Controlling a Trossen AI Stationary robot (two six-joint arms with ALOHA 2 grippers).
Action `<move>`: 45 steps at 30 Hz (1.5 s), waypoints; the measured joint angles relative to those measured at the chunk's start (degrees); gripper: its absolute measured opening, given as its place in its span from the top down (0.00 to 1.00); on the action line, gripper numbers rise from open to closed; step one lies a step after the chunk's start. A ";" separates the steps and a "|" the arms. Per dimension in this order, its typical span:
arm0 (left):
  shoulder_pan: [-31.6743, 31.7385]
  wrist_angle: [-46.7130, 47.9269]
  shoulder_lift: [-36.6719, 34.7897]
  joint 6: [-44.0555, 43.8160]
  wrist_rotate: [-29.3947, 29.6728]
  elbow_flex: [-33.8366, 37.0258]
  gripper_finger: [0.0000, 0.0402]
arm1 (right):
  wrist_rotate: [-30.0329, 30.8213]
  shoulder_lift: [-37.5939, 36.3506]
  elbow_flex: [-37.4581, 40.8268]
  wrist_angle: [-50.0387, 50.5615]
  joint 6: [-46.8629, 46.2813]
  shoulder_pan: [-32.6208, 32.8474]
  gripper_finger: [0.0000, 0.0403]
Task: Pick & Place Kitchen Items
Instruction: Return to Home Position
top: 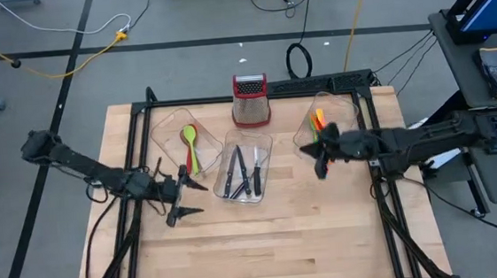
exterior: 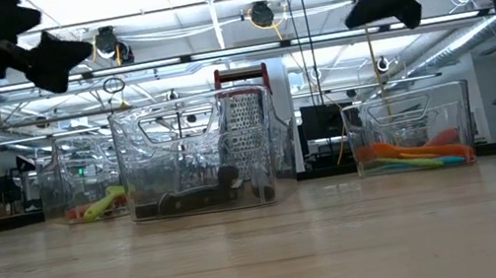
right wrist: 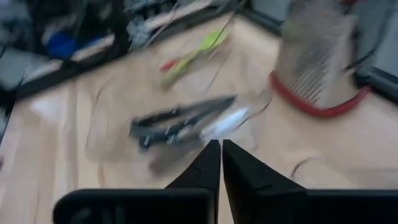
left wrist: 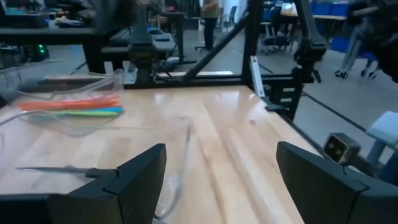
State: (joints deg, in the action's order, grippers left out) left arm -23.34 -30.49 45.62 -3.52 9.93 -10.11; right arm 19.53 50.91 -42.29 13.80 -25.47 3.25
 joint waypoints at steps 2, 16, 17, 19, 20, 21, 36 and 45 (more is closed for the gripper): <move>3.03 0.56 -0.83 0.50 -2.59 0.00 0.23 | 0.07 -0.71 2.24 -0.39 0.65 2.73 0.99; 7.96 15.46 -19.99 2.12 -7.39 0.04 0.23 | 4.41 -20.04 11.77 3.64 5.27 11.42 1.00; 7.68 15.32 -21.07 2.69 -7.45 0.26 0.23 | 3.05 -21.71 13.47 2.17 6.23 11.49 1.00; 7.12 15.28 -23.23 3.47 -7.52 1.49 0.23 | 0.37 -23.99 17.43 -2.17 7.82 11.46 1.00; 6.91 15.27 -24.30 3.46 -7.53 2.44 0.23 | -1.04 -24.77 19.56 -4.76 8.75 11.38 1.00; 6.67 15.15 -25.19 3.42 -7.53 3.50 0.23 | -2.53 -25.38 21.53 -6.85 9.74 11.23 1.00; 13.55 26.50 -40.89 3.67 -12.86 9.46 0.23 | -14.86 -32.45 24.03 -5.55 16.03 -0.67 1.00; 12.63 29.05 -45.37 6.00 -14.29 9.33 0.23 | -13.76 -40.30 27.42 -5.27 13.13 -1.25 1.00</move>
State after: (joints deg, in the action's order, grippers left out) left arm -10.71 -1.43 0.25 2.48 -4.36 -0.78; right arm 5.77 10.61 -14.86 8.53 -12.34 2.01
